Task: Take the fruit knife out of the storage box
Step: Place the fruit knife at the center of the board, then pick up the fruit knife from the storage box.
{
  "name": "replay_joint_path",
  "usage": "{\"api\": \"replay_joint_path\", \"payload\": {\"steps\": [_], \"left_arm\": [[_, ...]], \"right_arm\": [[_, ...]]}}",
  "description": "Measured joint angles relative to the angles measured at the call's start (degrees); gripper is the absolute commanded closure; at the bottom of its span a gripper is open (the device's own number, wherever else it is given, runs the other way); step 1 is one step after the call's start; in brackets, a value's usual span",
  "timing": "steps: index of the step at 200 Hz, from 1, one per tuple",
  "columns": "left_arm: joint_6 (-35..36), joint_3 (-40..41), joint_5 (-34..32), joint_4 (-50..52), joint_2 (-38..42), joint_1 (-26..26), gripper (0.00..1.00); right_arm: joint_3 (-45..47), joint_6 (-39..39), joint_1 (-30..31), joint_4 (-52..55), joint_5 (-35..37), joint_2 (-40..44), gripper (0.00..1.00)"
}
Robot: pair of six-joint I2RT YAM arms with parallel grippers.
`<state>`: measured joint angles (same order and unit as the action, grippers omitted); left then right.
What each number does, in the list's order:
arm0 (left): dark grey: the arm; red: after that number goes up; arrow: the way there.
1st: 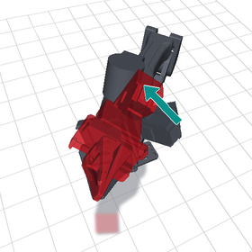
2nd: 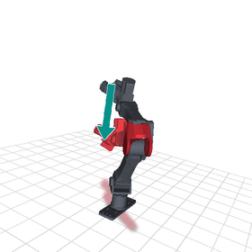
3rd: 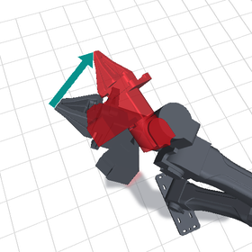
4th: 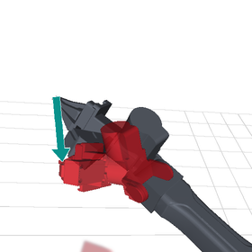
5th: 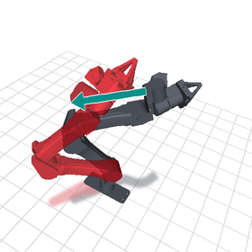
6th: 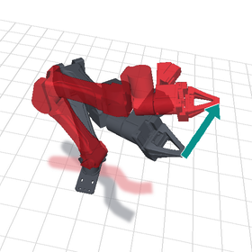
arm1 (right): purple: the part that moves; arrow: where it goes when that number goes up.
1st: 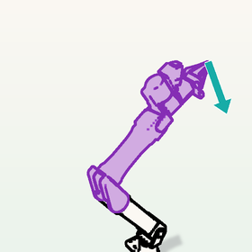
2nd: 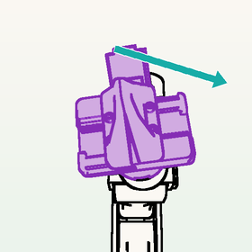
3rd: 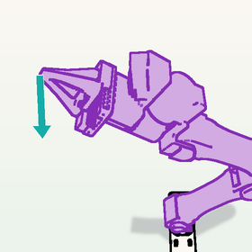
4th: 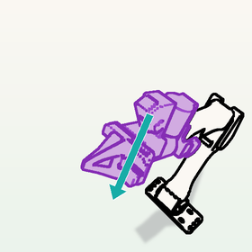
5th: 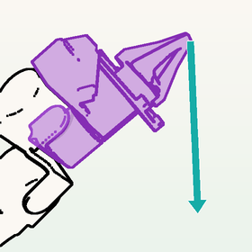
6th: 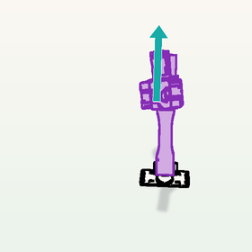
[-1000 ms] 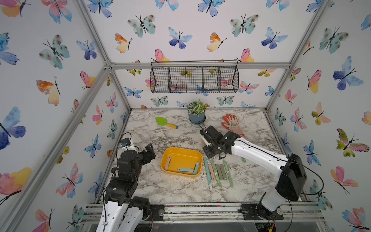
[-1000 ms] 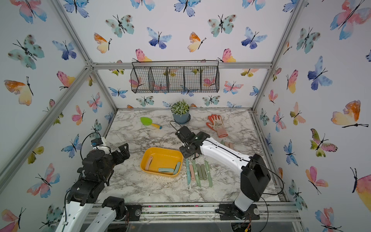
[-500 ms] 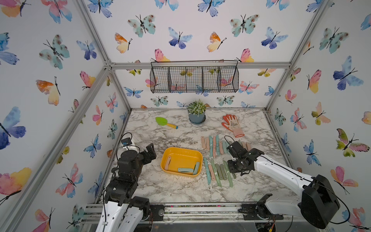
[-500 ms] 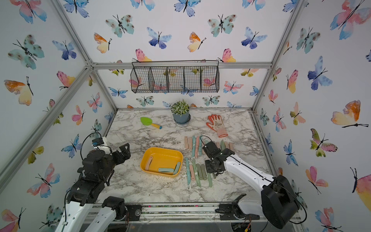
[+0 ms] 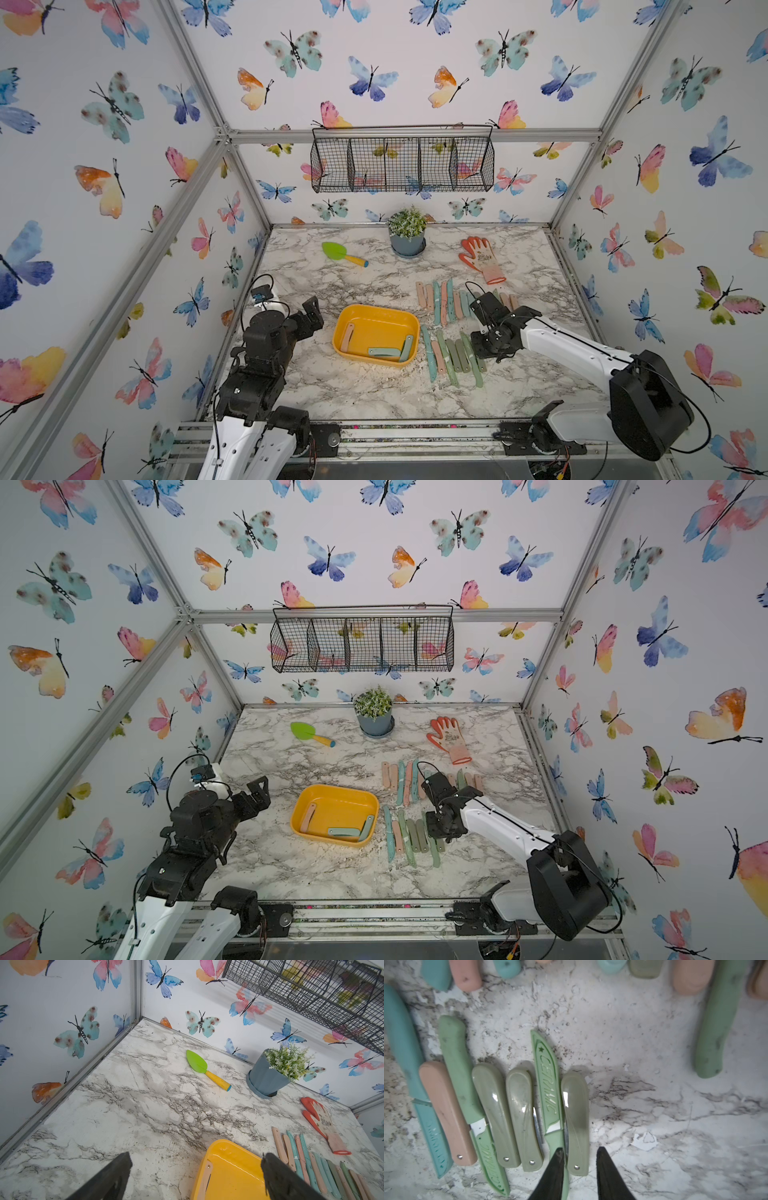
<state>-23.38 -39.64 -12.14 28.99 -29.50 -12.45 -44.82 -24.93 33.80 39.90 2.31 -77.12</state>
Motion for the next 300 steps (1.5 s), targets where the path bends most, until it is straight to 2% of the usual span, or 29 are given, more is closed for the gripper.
{"api": "replay_joint_path", "payload": {"steps": [31,65,87,128,170,208,251,300], "left_arm": [[0.0,0.0,-0.1,0.0,0.0,0.0,0.02],[-0.3,0.0,-2.3,0.1,0.0,0.0,0.02],[-0.9,0.0,-4.0,0.5,0.0,0.0,0.02],[-1.9,0.0,-6.5,1.3,0.0,0.2,0.02],[-2.6,0.0,-7.6,1.7,-0.1,0.5,0.02],[-2.6,0.0,-7.6,1.7,-0.2,0.7,0.02],[-2.6,0.0,-7.6,1.7,-0.2,0.8,0.02],[-2.6,0.0,-7.6,1.7,-0.2,0.8,0.02]], "right_arm": [[-7.1,6.5,4.5,-4.5,-4.1,1.6,0.65],[-18.5,14.2,11.4,-11.7,-8.1,-0.1,0.54],[-24.6,19.9,16.3,-13.8,-9.5,-6.1,0.50],[-33.9,29.2,23.0,-12.3,-11.6,-23.1,0.46],[-44.6,36.1,24.9,-6.9,-13.6,-37.1,0.42],[-54.2,40.6,25.9,-1.4,-14.2,-46.0,0.38],[-59.0,43.5,27.3,3.2,-14.5,-51.2,0.36],[-59.8,44.4,28.3,5.3,-13.4,-53.8,0.36]]}}
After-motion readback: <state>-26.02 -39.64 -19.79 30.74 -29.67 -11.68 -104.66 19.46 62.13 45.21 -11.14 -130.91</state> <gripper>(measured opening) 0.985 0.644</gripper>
